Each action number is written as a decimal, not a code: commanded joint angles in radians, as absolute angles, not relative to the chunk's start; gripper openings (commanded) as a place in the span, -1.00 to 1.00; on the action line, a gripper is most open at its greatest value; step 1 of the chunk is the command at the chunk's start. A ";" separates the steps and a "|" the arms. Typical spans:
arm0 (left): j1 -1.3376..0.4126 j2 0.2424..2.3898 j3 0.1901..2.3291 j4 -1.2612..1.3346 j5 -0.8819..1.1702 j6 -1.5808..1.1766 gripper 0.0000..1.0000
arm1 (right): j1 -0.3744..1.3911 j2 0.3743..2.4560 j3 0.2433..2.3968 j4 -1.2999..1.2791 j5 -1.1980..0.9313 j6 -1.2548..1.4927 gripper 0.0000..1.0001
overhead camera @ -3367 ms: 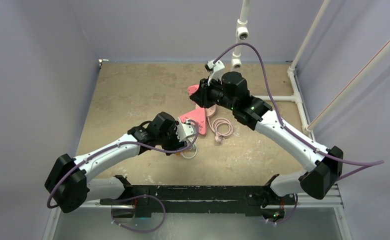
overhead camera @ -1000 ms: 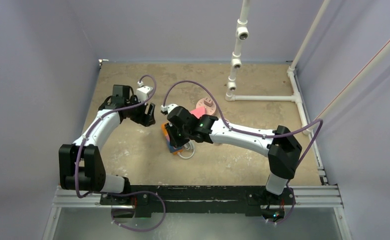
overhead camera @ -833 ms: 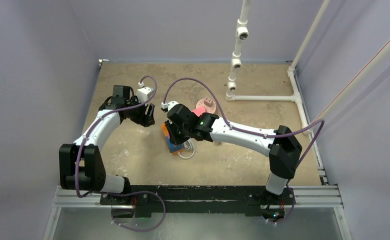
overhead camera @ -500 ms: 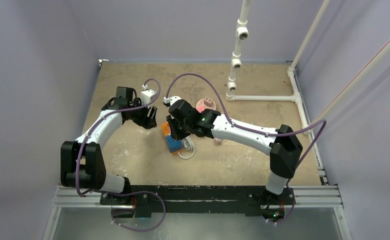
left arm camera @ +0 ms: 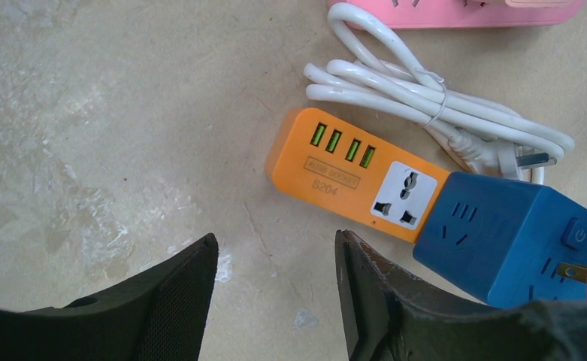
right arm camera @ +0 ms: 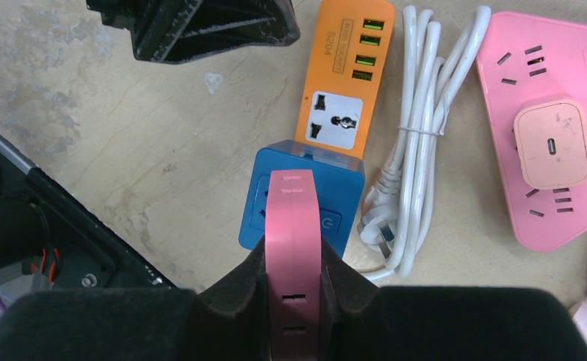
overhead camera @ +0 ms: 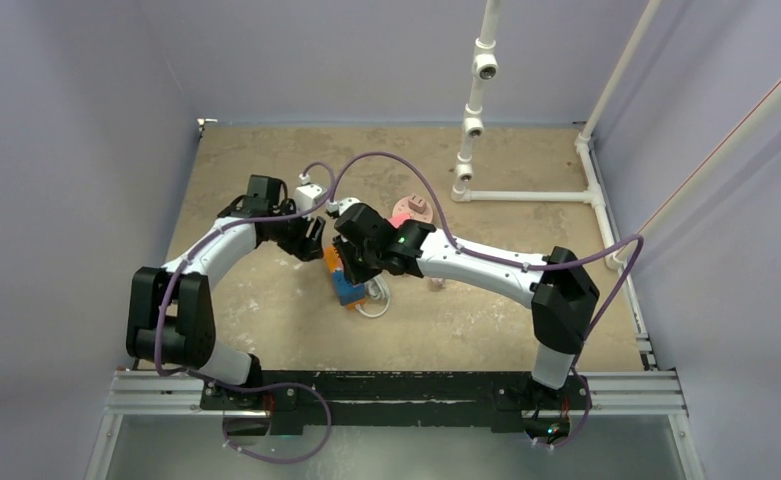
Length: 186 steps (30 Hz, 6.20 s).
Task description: Insert the plug
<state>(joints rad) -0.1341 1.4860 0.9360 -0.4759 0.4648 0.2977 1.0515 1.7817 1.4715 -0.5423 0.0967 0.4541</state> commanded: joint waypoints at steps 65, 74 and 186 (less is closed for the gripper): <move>-0.259 1.647 0.914 -0.376 0.443 0.272 -0.72 | 1.081 1.727 1.434 -0.557 0.179 0.600 -1.00; -0.259 1.650 0.915 -0.380 0.445 0.270 -0.77 | 1.081 1.729 1.441 -0.578 0.210 0.603 -1.00; -0.050 1.462 0.996 -0.897 0.865 0.779 -0.09 | 1.146 1.819 1.579 -0.663 0.316 0.622 -1.00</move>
<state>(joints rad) -0.0376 1.4860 1.0054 -0.8631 0.7937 0.6827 1.1389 1.8446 1.5520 -0.6521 0.2821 0.6136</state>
